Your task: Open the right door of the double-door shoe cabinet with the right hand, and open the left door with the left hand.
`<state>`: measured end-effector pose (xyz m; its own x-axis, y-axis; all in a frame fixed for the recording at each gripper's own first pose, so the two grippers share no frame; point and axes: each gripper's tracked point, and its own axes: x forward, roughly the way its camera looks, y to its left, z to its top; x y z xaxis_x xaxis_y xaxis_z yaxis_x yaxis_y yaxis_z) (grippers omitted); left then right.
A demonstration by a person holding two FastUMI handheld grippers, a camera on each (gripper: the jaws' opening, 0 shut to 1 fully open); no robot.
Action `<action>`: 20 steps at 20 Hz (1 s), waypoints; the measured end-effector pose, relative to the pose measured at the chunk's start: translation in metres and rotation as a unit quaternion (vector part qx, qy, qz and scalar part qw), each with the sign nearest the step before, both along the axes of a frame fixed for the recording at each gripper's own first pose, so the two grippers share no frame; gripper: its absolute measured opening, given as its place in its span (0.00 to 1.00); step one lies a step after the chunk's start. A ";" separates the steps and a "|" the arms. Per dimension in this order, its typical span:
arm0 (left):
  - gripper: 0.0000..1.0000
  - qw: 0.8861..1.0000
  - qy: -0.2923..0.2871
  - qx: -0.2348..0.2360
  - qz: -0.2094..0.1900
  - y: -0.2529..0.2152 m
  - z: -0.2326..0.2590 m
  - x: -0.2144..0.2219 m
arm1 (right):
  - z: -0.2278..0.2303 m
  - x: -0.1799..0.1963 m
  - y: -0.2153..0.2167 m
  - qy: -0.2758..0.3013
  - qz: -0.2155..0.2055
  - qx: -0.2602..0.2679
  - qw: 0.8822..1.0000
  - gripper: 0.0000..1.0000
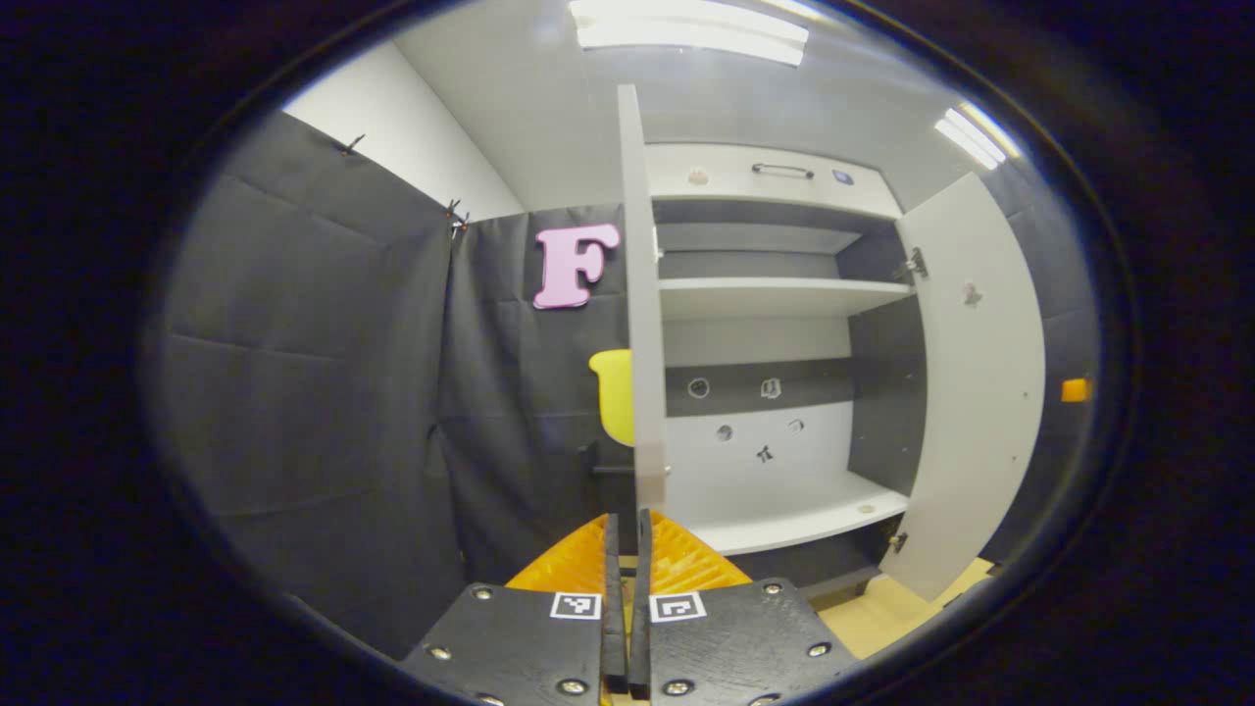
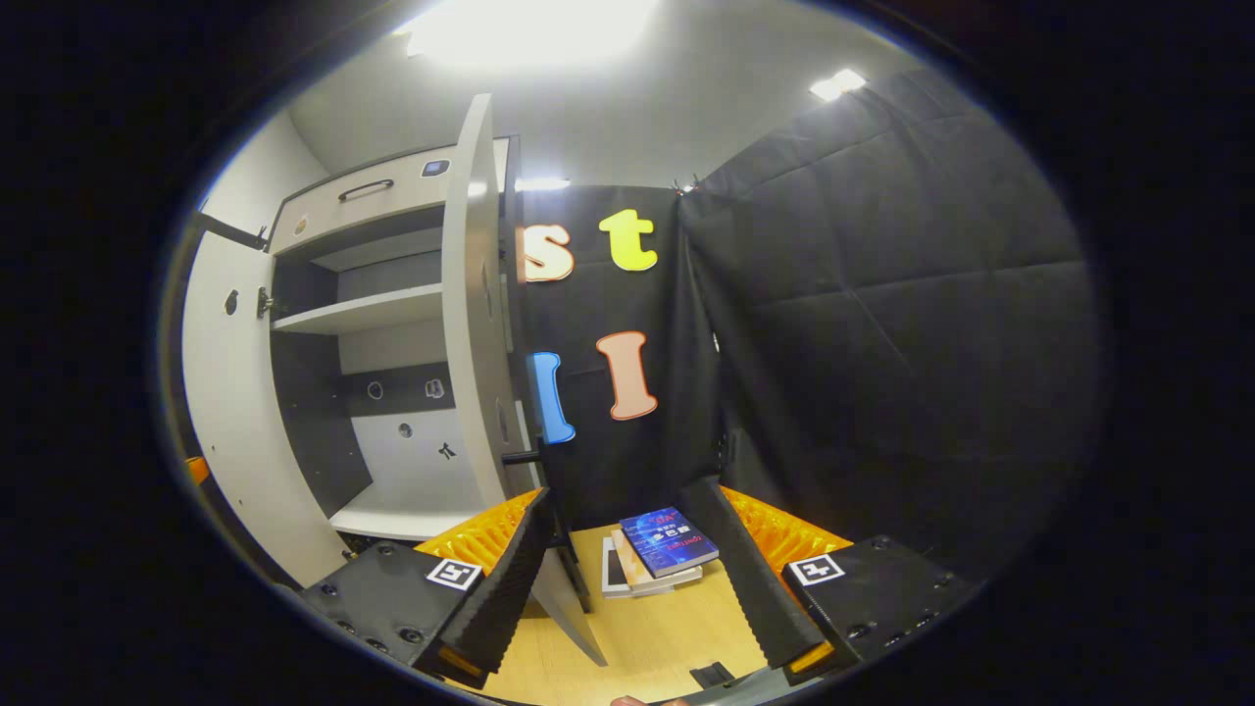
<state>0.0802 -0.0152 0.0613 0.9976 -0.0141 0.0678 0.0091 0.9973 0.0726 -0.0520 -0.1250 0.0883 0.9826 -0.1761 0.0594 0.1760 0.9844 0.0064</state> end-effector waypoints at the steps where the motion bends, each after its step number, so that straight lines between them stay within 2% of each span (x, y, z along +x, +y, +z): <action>1: 0.11 1.000 -0.011 -0.005 -0.001 -0.010 0.007 -0.009 | -0.007 0.001 -0.001 0.004 0.009 0.002 1.000 0.98; 2: 0.18 1.000 -0.022 -0.006 0.002 -0.022 0.012 -0.012 | -0.013 0.000 -0.003 0.006 0.017 -0.001 1.000 0.98; 5: 0.96 1.000 -0.010 0.026 0.001 -0.072 0.000 -0.018 | -0.031 -0.004 -0.008 0.015 0.045 0.000 0.999 0.98; 7: 0.96 0.998 0.001 0.057 -0.009 -0.112 -0.008 -0.026 | -0.033 -0.012 -0.017 0.009 0.060 0.005 0.998 0.98; 9: 0.96 0.998 0.000 0.067 -0.011 -0.142 -0.011 -0.027 | -0.042 -0.023 -0.021 0.013 0.080 0.021 0.997 0.98; 13: 0.96 0.999 0.012 0.029 -0.035 -0.195 -0.029 -0.037 | -0.057 -0.036 -0.037 0.021 0.096 0.045 0.994 0.98; 16: 0.96 0.999 0.036 0.021 -0.029 -0.203 -0.040 -0.040 | -0.067 -0.040 -0.040 0.028 0.103 0.066 0.992 0.98; 20: 0.96 0.999 0.035 0.008 -0.005 -0.182 -0.041 -0.043 | -0.073 -0.039 -0.026 0.025 0.100 0.086 0.991 0.98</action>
<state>0.0376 -0.1968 0.0199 0.9997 -0.0252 -0.0030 0.0254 0.9958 0.0881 -0.0915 -0.1514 0.0152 0.9998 0.0184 -0.0034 -0.0175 0.9846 0.1742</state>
